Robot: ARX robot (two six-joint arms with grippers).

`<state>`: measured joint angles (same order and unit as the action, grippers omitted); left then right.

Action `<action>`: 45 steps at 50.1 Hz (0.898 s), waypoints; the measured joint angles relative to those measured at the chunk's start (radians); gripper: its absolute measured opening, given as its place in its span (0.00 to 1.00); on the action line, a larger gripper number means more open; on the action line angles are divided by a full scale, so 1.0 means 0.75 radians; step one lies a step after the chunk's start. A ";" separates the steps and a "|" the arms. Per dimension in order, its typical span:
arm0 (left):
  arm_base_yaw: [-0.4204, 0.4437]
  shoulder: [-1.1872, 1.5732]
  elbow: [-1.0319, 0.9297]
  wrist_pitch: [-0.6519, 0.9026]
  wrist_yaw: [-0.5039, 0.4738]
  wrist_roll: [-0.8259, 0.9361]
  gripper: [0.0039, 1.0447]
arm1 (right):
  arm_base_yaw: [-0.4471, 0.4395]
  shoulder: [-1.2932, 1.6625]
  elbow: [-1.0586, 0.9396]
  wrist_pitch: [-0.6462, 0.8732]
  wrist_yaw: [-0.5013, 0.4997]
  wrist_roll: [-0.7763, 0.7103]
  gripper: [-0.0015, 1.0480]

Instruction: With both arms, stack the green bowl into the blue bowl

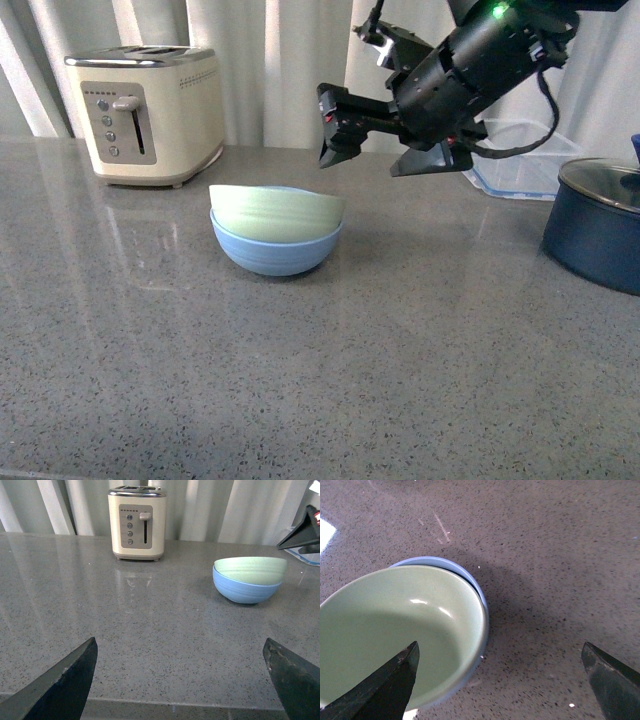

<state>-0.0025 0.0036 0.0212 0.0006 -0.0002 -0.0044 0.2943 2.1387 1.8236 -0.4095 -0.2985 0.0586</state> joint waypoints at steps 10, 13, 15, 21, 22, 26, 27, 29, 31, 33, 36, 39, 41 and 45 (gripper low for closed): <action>0.000 0.000 0.000 0.000 0.000 0.000 0.94 | -0.123 -0.235 -0.258 0.103 -0.009 -0.014 0.90; 0.000 0.000 0.000 0.000 0.000 0.000 0.94 | -0.172 -0.317 -0.354 0.136 0.007 -0.013 0.90; 0.000 0.000 0.000 0.000 0.000 0.000 0.94 | -0.219 -0.393 -0.444 0.174 0.023 -0.013 0.90; 0.000 0.000 0.000 0.000 0.000 0.000 0.94 | -0.368 -0.623 -0.722 0.266 0.063 -0.013 0.90; 0.000 0.000 0.000 0.000 0.000 0.000 0.94 | -0.404 -0.678 -0.789 0.275 0.070 -0.013 0.90; 0.000 0.000 0.000 0.000 0.000 0.000 0.94 | -0.527 -0.862 -1.009 0.274 0.065 -0.010 0.90; 0.000 0.000 0.000 0.000 0.000 0.000 0.94 | -0.552 -0.900 -1.052 0.269 0.060 -0.010 0.90; 0.000 0.000 0.000 0.000 0.000 0.000 0.94 | -0.613 -0.996 -1.156 0.248 0.043 -0.011 0.90; 0.000 0.000 0.000 0.000 0.000 0.000 0.94 | -0.661 -1.074 -1.235 0.230 0.027 -0.015 0.90; 0.000 0.000 0.000 0.000 0.000 0.000 0.94 | -0.710 -1.153 -1.309 0.204 0.001 -0.019 0.90; 0.000 0.000 0.000 0.000 0.000 0.000 0.94 | -0.770 -1.253 -1.391 0.162 -0.030 -0.034 0.90; 0.000 0.000 0.000 0.000 -0.001 0.000 0.94 | -0.828 -1.356 -1.464 0.117 -0.044 -0.069 0.90; 0.000 0.000 0.000 0.000 0.000 0.000 0.94 | -0.869 -1.433 -1.516 0.080 -0.044 -0.097 0.90; 0.000 0.000 0.000 0.000 0.000 0.000 0.94 | -0.902 -1.507 -1.558 0.056 -0.043 -0.126 0.90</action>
<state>-0.0025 0.0036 0.0212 0.0006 -0.0002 -0.0044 -0.3820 1.0088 0.6552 -0.3672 -0.3305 -0.0360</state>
